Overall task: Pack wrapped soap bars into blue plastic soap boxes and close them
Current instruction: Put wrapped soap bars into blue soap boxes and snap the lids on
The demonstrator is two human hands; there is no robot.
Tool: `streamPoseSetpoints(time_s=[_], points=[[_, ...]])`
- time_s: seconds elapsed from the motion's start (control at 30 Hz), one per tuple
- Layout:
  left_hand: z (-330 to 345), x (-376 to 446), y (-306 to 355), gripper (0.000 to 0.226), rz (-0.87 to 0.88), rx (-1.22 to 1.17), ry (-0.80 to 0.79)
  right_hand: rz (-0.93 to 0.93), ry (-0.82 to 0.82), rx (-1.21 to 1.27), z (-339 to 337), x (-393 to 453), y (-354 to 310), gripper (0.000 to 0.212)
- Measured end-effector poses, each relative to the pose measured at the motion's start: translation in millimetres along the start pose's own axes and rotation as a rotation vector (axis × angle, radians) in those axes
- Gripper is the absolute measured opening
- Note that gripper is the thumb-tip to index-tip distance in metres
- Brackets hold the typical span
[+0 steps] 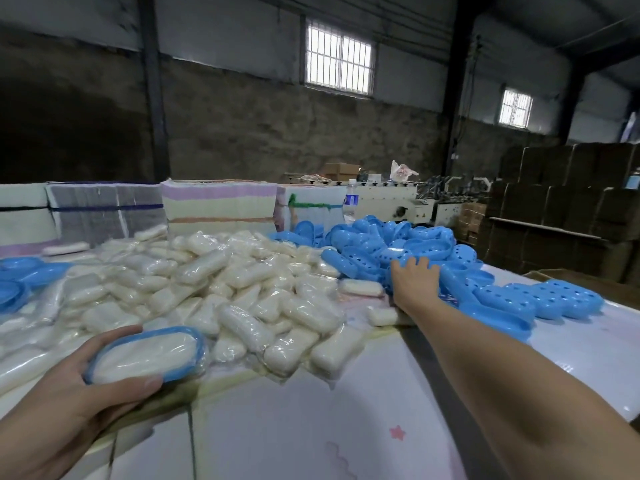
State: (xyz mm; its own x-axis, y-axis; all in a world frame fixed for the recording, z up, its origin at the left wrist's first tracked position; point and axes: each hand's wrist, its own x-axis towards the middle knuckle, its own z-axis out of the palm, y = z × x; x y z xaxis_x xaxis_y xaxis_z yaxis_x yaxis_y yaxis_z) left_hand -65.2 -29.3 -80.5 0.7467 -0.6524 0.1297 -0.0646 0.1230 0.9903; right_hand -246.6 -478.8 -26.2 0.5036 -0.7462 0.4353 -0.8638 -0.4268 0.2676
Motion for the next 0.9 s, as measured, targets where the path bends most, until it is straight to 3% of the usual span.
streamPoseSetpoints(time_s=[0.07, 0.2, 0.33, 0.47, 0.57, 0.73, 0.9], points=[[7, -1, 7, 0.082, 0.032, 0.003, -0.008, -0.014, 0.042, -0.026, -1, 1, -2, 0.045], [14, 2, 14, 0.069, 0.0, -0.07, -0.013, -0.024, 0.104, 0.043, -3, 5, -2, 0.08], [23, -1, 21, 0.064, -0.019, -0.123, 0.016, -0.077, 0.199, 0.351, -27, 1, -22, 0.079], [25, -1, 19, 0.066, -0.023, -0.184, 0.028, -0.169, 0.039, 1.059, -74, -21, -75, 0.082], [26, -3, 19, 0.065, -0.013, -0.26, 0.039, -0.377, -0.105, 1.48, -114, -51, -118, 0.074], [27, -6, 27, 0.084, 0.002, -0.344, 0.099, -0.743, -0.222, 1.703, -161, -98, -164, 0.055], [30, -9, 36, 0.079, 0.003, -0.333, 0.148, -0.855, -0.286, 1.678, -152, -131, -175, 0.055]])
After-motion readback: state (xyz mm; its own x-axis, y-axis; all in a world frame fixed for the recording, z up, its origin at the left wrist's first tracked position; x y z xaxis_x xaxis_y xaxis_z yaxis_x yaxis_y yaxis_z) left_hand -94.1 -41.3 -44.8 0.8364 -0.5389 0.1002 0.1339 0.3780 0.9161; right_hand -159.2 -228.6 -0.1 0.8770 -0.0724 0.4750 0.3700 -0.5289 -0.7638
